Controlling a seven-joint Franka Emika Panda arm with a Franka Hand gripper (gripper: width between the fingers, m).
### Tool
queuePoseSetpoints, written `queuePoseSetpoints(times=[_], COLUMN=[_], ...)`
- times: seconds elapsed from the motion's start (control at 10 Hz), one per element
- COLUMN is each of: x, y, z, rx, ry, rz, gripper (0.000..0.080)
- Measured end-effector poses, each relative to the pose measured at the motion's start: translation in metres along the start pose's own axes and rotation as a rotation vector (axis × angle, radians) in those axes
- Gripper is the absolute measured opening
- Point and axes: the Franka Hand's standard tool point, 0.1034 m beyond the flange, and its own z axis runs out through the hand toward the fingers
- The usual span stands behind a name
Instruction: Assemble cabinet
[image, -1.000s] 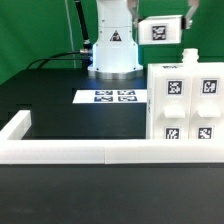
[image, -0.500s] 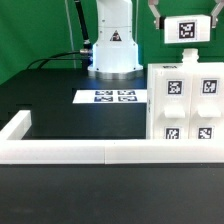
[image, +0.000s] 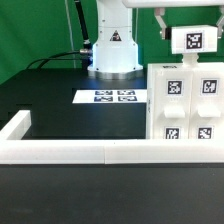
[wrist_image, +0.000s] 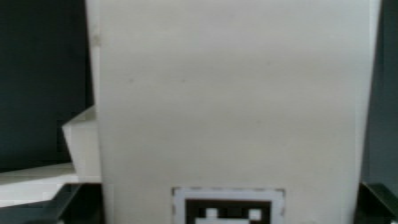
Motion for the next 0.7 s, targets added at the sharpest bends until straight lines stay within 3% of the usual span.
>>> queuePoseSetpoints(times=[0.4, 0.7], x=[0.0002, 0.0034], y=[0.0022, 0.0024], z=[0.0118, 0.0118], rx=[-0.005, -0.003], ry=[-0.012, 0.003], rz=[-0.016, -0.035], gripper=[0.0560, 0.0560])
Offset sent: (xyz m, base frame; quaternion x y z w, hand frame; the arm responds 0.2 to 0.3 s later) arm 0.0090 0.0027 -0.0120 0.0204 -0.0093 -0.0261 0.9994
